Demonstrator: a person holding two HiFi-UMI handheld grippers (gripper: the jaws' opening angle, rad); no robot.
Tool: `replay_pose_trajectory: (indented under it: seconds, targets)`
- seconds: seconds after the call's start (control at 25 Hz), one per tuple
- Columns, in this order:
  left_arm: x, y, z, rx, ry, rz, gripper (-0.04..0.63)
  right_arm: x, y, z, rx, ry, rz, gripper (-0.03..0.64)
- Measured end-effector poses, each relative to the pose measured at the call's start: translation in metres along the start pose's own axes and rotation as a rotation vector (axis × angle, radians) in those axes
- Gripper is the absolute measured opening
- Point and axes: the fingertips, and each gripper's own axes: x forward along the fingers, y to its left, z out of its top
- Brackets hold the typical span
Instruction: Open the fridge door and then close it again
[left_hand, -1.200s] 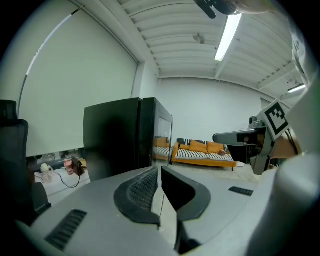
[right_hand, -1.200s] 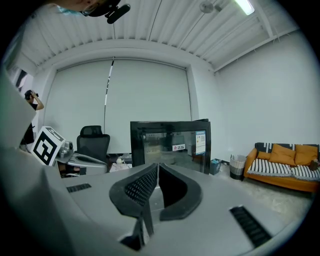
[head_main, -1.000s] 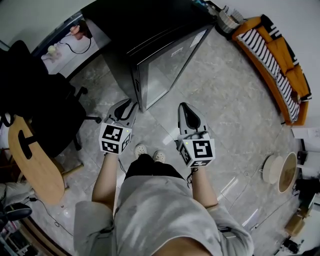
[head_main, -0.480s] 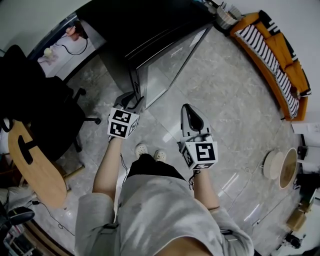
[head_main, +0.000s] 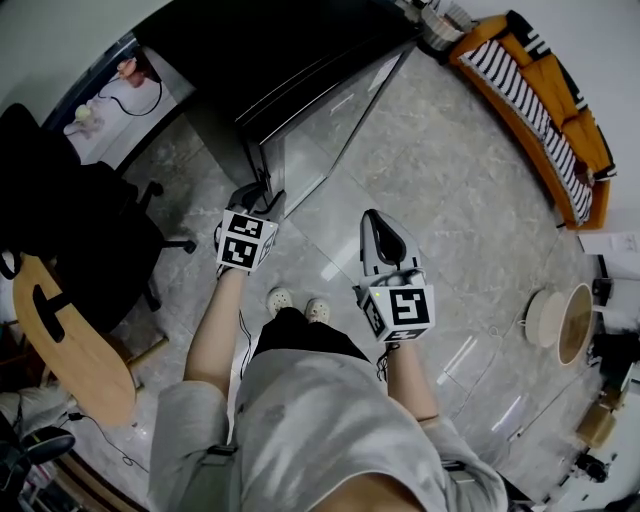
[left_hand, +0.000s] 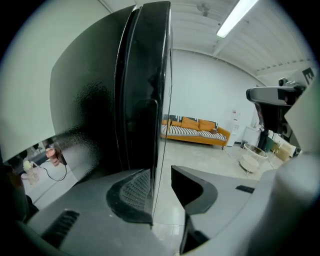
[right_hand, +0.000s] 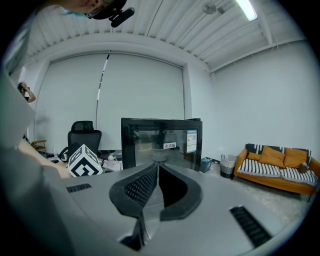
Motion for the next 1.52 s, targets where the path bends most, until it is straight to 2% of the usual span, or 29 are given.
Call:
replay_pose_trajectory:
  seconds: [0.12, 0.2, 0.4, 0.8, 0.88, 1.08, 1.28, 1.52]
  targets:
    - [-0.001, 0.005, -0.001, 0.005, -0.003, 0.031, 0.125, -0.003, -0.001, 0.001, -0.004, -0.001, -0.006, 0.025]
    - [0.0, 0.009, -0.001, 0.012, 0.003, 0.055, 0.058, -0.005, -0.003, 0.0, -0.004, -0.001, -0.012, 0.025]
    - [-0.001, 0.009, -0.001, 0.044, 0.023, 0.057, 0.049, -0.01, -0.006, 0.0, 0.0, -0.005, -0.021, 0.025]
    - [-0.006, 0.008, 0.0, 0.053, 0.047, 0.135, 0.043, -0.019, -0.008, 0.006, 0.001, -0.018, -0.019, 0.025]
    - [-0.006, -0.006, -0.001, 0.062, 0.044, 0.116, 0.043, -0.021, -0.012, 0.009, 0.003, -0.025, -0.021, 0.025]
    - [-0.003, -0.08, -0.004, 0.106, 0.016, 0.039, 0.036, -0.023, -0.023, 0.017, -0.001, -0.044, -0.037, 0.025]
    - [0.003, -0.133, -0.005, 0.077, 0.028, 0.011, 0.031, -0.04, -0.041, 0.019, 0.013, -0.059, -0.07, 0.025]
    - [0.01, -0.163, -0.005, 0.046, 0.043, 0.01, 0.026, -0.057, -0.053, 0.017, 0.022, -0.07, -0.086, 0.025]
